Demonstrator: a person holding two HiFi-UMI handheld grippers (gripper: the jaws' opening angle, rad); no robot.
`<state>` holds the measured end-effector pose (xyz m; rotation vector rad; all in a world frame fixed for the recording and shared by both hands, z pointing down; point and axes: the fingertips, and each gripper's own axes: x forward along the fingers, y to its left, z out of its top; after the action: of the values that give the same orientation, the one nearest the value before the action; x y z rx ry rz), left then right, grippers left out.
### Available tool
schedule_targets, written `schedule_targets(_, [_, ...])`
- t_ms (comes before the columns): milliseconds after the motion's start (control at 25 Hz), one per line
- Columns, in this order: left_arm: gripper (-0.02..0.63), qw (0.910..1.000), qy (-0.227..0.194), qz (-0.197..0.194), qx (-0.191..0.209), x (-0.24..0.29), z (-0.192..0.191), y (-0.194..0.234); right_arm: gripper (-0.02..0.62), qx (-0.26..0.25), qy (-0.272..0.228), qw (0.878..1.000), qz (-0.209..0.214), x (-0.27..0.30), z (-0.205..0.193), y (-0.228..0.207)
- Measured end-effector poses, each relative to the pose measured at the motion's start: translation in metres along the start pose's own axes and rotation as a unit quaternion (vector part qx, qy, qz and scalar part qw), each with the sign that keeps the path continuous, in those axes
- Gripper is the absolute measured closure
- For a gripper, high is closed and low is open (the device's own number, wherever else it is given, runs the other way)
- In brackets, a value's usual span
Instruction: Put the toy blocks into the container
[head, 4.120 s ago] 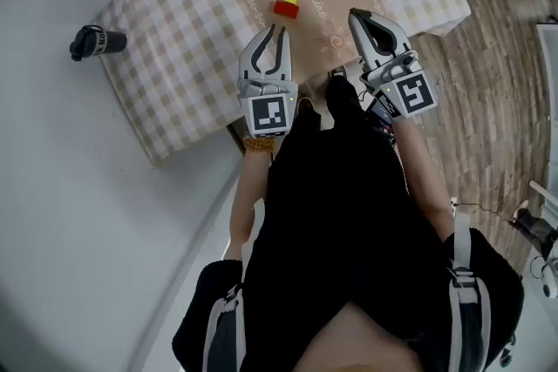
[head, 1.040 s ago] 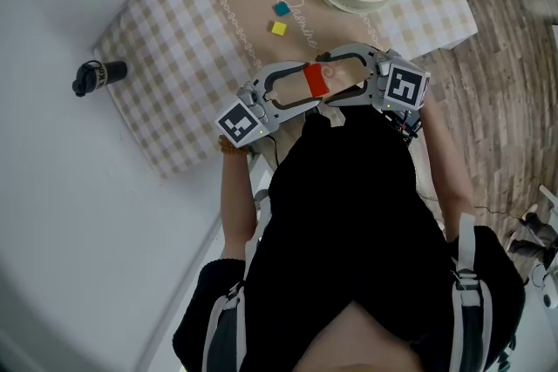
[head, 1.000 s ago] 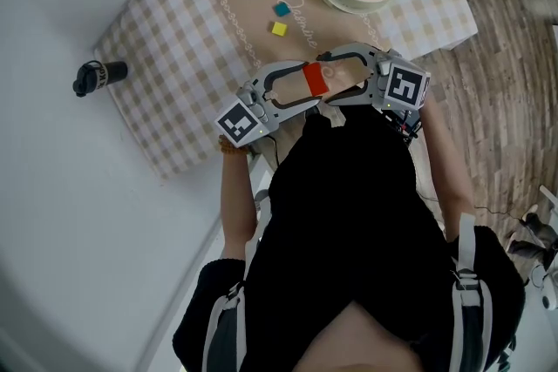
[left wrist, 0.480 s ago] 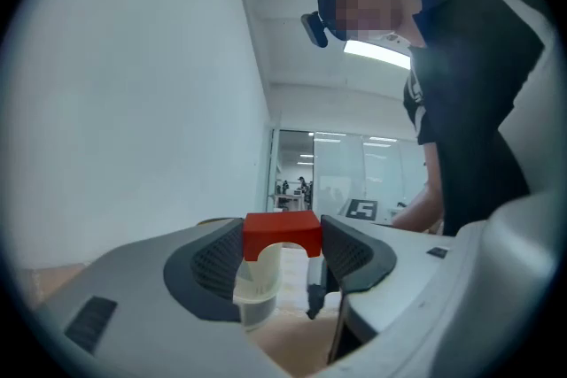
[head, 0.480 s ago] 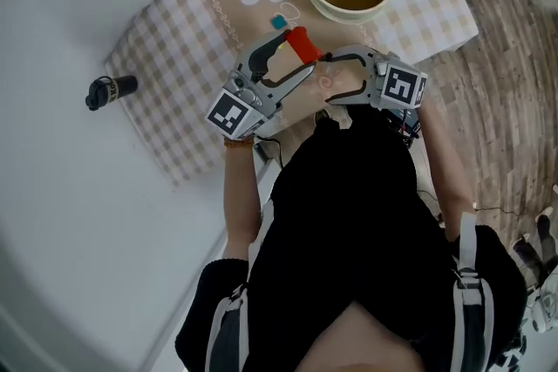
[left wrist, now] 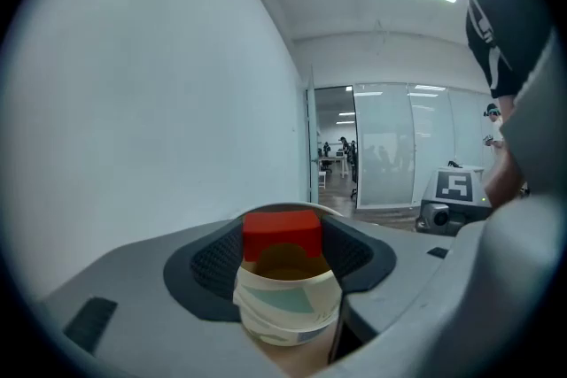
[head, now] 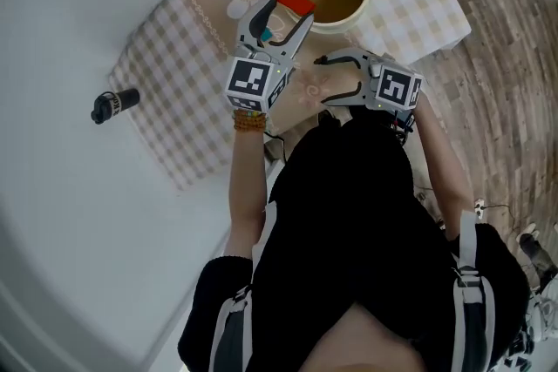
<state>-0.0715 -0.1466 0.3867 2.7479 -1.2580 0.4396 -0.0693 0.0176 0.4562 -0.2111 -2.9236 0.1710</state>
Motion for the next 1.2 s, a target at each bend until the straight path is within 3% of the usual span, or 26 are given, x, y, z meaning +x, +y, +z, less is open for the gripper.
schedule_targets(160, [0.318, 0.9980, 0.058, 0.018, 0.019, 0.018, -0.009, -0.001, 0.272, 0.003, -0.011, 1.000, 0.001, -0.014, 0.000, -0.007])
schedule_targets(320, [0.319, 0.9882, 0.127, -0.017, 0.083, 0.037, -0.006, -0.016, 0.272, -0.001, -0.010, 1.000, 0.002, -0.023, -0.003, -0.012])
schedule_targets(480, [0.319, 0.9529, 0.260, -0.076, 0.136, 0.064, -0.032, -0.026, 0.272, -0.001, -0.013, 1.000, 0.008, -0.029, -0.004, -0.014])
schedule_targets(640, [0.316, 0.9290, 0.327, -0.099, 0.143, 0.077, -0.049, -0.031, 0.272, -0.003, -0.013, 1.000, 0.007, -0.036, -0.006, -0.016])
schedule_targets(720, [0.316, 0.9113, 0.363, -0.115, 0.157, 0.079, -0.055, -0.033, 0.272, -0.001, -0.017, 1.000, 0.006, -0.040, -0.006, -0.017])
schedule_targets(880, [0.318, 0.8486, 0.462, -0.158, 0.203, 0.080, -0.074, -0.034, 0.273, -0.002, -0.016, 1.000, 0.010, -0.046, -0.009, -0.015])
schedule_targets(960, [0.316, 0.8234, 0.501, -0.171, 0.204, 0.078, -0.086, -0.033, 0.273, -0.003, -0.020, 1.000, 0.014, -0.048, -0.009, -0.014])
schedule_targets(1040, [0.316, 0.8098, 0.523, -0.172, 0.204, 0.078, -0.090, -0.029, 0.273, -0.003, -0.027, 1.000, 0.016, -0.051, -0.008, -0.017])
schedule_targets(1200, [0.314, 0.7991, 0.533, -0.134, 0.244, 0.080, -0.095, -0.021, 0.273, 0.009, -0.034, 0.999, 0.011, -0.058, -0.011, -0.020])
